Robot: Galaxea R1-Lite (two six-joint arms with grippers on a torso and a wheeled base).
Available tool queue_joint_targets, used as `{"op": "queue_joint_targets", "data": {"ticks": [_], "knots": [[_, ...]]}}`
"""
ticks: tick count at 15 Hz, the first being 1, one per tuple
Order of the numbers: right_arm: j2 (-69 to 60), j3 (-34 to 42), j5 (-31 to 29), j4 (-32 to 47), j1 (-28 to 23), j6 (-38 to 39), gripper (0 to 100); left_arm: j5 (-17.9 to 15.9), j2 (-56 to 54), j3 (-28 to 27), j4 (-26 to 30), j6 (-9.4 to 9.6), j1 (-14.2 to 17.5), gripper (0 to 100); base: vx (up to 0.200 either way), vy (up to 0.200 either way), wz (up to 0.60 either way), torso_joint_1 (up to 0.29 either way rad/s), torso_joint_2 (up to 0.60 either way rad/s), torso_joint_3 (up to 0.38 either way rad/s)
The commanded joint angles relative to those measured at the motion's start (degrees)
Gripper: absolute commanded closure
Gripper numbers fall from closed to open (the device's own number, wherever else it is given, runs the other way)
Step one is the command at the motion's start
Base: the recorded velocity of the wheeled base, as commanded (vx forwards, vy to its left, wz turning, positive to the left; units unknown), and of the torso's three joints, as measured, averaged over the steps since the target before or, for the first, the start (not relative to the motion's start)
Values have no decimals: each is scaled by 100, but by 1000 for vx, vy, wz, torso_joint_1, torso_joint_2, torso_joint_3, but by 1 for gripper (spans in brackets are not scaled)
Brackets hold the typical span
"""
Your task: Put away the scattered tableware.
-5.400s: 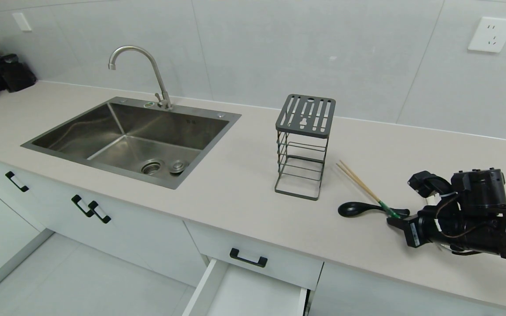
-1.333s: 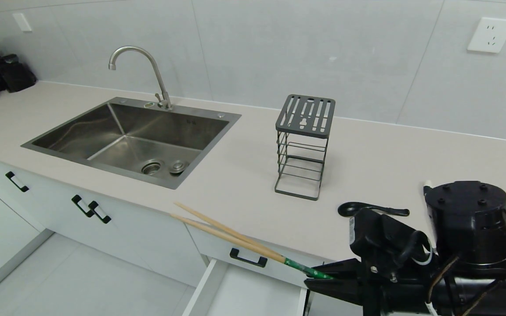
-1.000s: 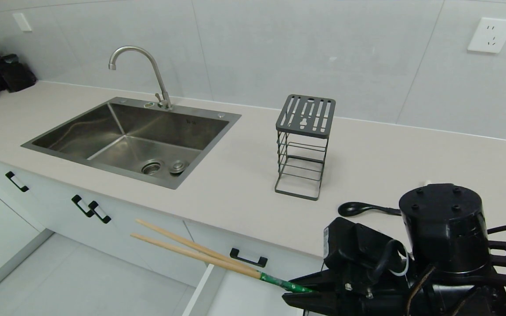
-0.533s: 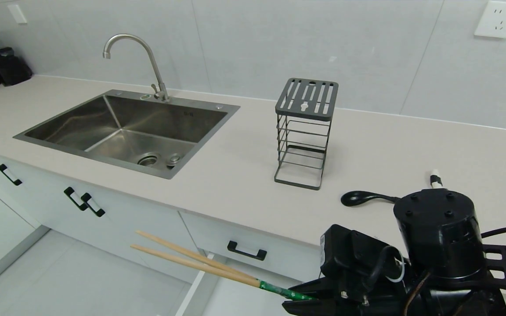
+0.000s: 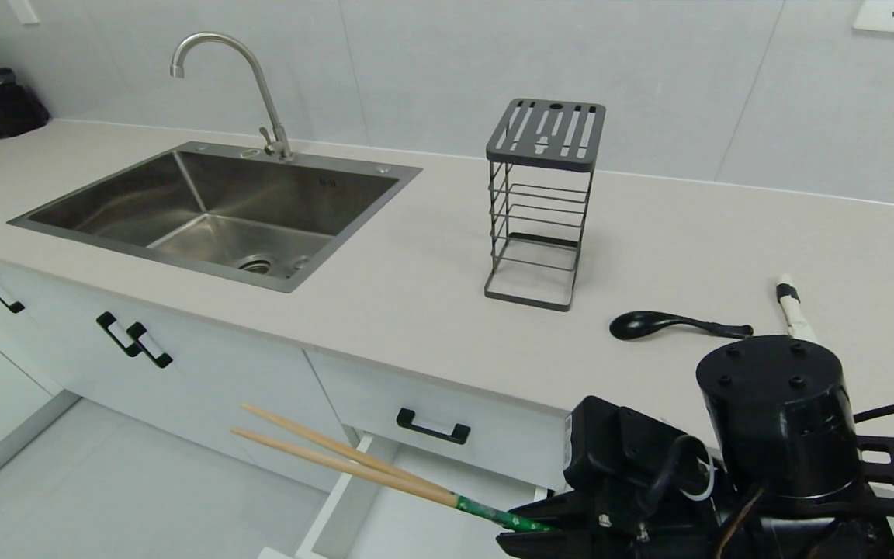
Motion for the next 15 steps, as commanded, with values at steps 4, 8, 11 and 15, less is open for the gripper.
{"op": "queue_joint_targets", "data": {"ticks": [4,8,11,15], "knots": [[-52,-7,-93,-6,140,157,100,2,0,0,-2,-6,2,0,0,0,0,-165,317,155],[-52,-25,-225,74,175,166,100,2,0,0,-2,2,2,0,0,0,0,-157,329,162],[-105,-174,-427,469,228,166,100,2,0,0,-2,2,2,0,0,0,0,-168,321,144],[-96,-280,-515,654,237,166,100,2,0,0,-11,-6,2,0,0,0,0,-131,248,121]]}}
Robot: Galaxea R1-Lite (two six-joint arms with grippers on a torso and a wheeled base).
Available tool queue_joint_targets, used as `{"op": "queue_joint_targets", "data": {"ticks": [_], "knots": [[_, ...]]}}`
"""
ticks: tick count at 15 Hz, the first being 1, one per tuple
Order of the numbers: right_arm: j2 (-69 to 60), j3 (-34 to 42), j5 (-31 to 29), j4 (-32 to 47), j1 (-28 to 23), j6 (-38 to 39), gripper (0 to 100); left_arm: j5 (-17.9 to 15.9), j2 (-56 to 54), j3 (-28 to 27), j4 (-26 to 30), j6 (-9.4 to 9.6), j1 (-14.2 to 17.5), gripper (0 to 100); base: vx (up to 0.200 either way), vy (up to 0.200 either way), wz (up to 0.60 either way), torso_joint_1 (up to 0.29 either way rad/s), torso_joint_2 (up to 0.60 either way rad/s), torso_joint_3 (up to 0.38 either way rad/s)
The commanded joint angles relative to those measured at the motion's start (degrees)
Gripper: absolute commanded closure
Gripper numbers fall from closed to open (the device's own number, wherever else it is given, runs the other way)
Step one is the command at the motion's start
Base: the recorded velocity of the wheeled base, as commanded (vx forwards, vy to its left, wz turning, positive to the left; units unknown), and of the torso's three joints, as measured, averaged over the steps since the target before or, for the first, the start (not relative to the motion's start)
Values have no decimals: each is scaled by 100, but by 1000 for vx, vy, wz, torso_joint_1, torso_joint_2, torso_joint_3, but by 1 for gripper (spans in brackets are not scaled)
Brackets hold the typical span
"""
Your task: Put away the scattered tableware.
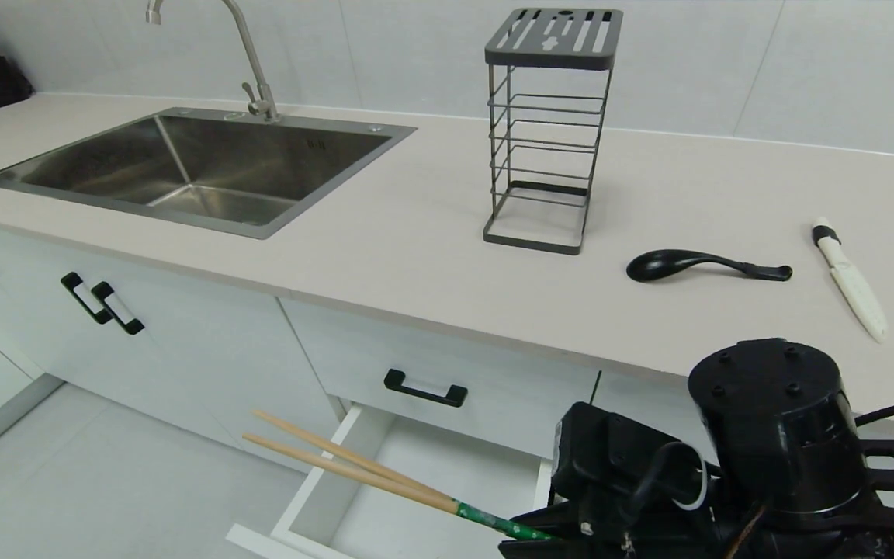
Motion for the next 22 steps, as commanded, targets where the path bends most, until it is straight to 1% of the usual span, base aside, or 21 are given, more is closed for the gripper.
{"op": "queue_joint_targets", "data": {"ticks": [1,4,6,7,8,10,11,13,16,19,21,22], "knots": [[-17,-105,-115,205,5,-10,100,2,0,0,-7,-9,2,0,0,0,0,-227,422,193],[-26,-255,-423,838,5,-1,100,2,0,0,-7,-9,2,0,0,0,0,-240,409,163],[-26,-360,-607,1032,5,-1,100,2,0,0,-15,-9,2,0,0,0,0,-259,325,112],[-17,-527,-695,1111,5,-10,100,2,0,0,-15,-9,2,0,0,0,0,-261,354,124],[0,-668,-730,1278,5,-18,100,2,0,0,-7,-9,2,0,0,0,0,-251,344,115],[-9,-905,-739,1919,-4,-27,100,2,0,0,-15,0,2,0,0,0,0,-264,327,122],[18,-958,-748,2069,-4,-36,100,2,0,0,-7,0,2,0,0,0,0,-149,276,119],[106,-967,-748,2077,-30,-45,100,2,0,0,-7,-9,2,0,0,0,0,-71,278,90],[114,-1081,-810,2227,-83,-423,100,2,0,0,-7,-9,2,0,0,0,0,-14,165,40],[53,-1239,-1205,2236,-100,-405,100,2,0,0,-7,-9,2,0,0,0,0,0,0,0],[132,-1213,-1583,2174,-56,-379,100,2,0,0,-15,-9,2,0,0,0,0,0,0,0],[211,-1213,-1662,2113,-4,-352,100,2,0,0,-15,0,2,0,0,0,0,0,0,0]]}}
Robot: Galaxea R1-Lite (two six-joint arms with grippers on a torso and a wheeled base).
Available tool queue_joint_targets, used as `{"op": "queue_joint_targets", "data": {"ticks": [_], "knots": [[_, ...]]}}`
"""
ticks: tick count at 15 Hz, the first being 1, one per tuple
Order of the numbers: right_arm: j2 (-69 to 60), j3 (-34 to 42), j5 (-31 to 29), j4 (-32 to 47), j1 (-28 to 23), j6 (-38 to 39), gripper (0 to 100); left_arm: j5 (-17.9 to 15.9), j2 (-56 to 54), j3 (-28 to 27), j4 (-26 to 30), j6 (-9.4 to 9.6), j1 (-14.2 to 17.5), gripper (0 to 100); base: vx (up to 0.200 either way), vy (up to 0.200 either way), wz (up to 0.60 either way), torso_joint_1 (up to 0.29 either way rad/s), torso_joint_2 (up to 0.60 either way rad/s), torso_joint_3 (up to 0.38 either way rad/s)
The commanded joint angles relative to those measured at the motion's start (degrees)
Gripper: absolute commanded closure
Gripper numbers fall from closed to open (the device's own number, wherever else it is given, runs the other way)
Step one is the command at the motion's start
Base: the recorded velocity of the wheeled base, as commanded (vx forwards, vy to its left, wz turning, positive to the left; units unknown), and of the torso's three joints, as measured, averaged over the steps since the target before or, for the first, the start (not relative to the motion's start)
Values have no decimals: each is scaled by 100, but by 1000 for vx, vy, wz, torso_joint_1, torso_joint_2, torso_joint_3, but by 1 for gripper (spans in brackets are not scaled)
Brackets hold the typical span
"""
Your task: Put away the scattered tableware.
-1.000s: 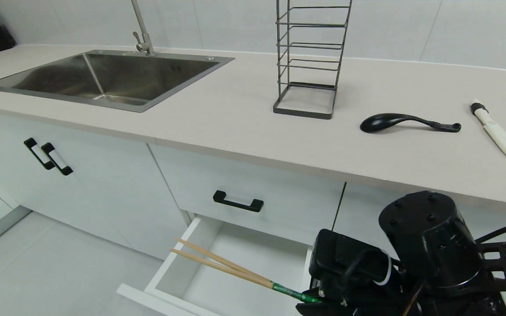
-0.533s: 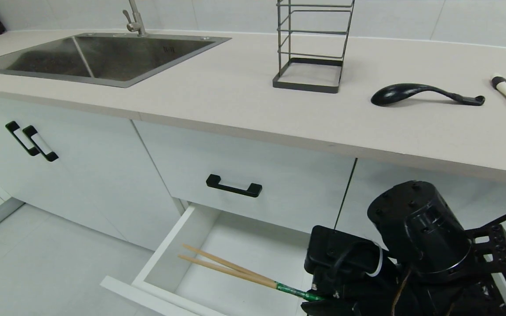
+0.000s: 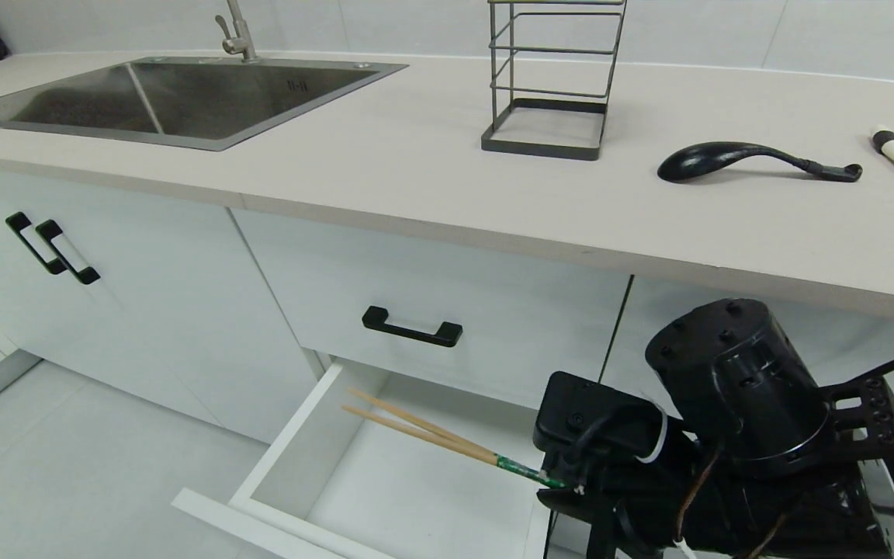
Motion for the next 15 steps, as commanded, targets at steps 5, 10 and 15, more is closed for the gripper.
{"op": "queue_joint_targets", "data": {"ticks": [5,10,15], "knots": [[978,-184,-576,-569,685,467,100,3,0,0,7,-6,2,0,0,0,0,0,0,0],[1593,-826,-1050,-376,685,485,100,3,0,0,7,2,2,0,0,0,0,0,0,0],[1989,-1142,-1209,-156,641,476,100,3,0,0,7,2,2,0,0,0,0,0,0,0]]}}
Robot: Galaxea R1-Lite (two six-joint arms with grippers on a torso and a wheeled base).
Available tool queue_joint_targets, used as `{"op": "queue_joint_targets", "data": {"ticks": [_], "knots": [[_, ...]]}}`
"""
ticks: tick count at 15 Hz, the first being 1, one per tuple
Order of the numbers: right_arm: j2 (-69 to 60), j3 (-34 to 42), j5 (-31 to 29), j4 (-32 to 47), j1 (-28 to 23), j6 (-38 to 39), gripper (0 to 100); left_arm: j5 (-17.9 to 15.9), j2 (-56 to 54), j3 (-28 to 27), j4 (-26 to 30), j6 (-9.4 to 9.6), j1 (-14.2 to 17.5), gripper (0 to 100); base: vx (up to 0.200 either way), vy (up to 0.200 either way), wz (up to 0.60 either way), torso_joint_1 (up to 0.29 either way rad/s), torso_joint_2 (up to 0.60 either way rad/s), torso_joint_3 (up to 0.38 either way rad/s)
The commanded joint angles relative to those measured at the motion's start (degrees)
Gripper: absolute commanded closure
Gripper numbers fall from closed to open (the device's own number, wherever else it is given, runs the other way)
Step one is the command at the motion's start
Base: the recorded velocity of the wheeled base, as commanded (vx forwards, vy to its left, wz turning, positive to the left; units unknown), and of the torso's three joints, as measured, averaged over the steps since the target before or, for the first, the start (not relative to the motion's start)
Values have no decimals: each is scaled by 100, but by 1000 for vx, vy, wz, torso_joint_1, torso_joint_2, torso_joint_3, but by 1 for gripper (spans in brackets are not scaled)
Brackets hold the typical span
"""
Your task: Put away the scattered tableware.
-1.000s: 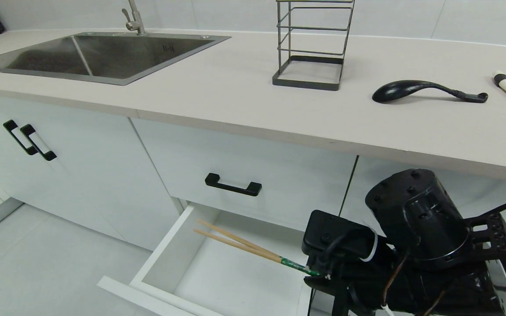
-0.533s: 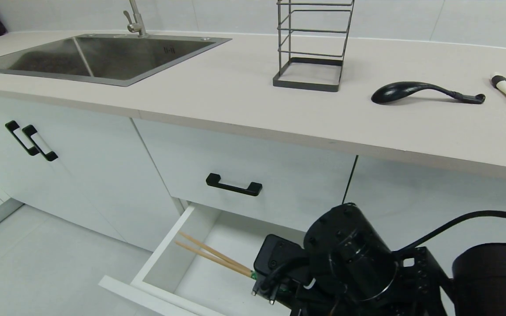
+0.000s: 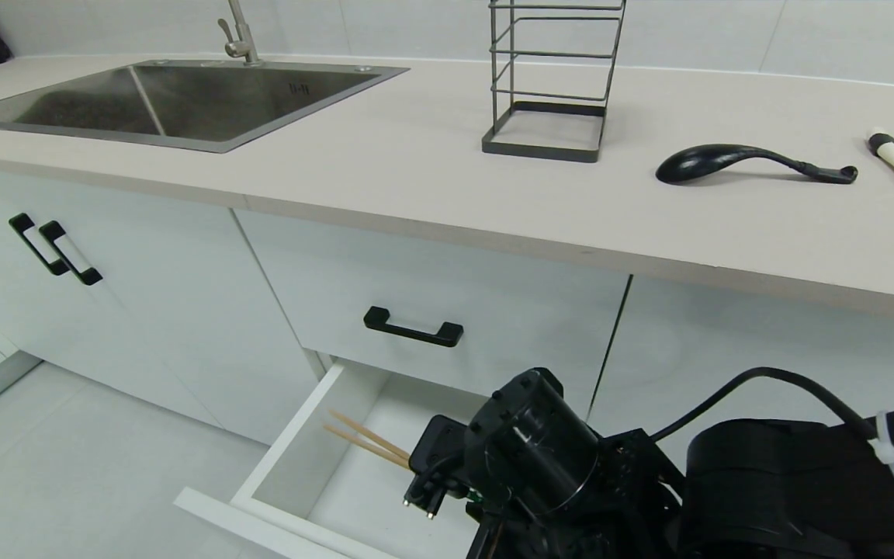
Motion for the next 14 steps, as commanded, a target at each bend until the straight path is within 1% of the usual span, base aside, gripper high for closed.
{"op": "queue_joint_targets", "data": {"ticks": [1,5,8,14], "knots": [[267,-141,-2,29,-14,-6,100,2,0,0,1,2,4,0,0,0,0,0,0,0],[654,-501,-195,64,-163,-6,100,2,0,0,1,-6,4,0,0,0,0,0,0,0],[926,-774,-186,73,-233,-23,100,2,0,0,-8,-6,4,0,0,0,0,0,0,0],[1462,-1345,-186,389,-374,-23,100,2,0,0,1,-6,4,0,0,0,0,0,0,0]]}}
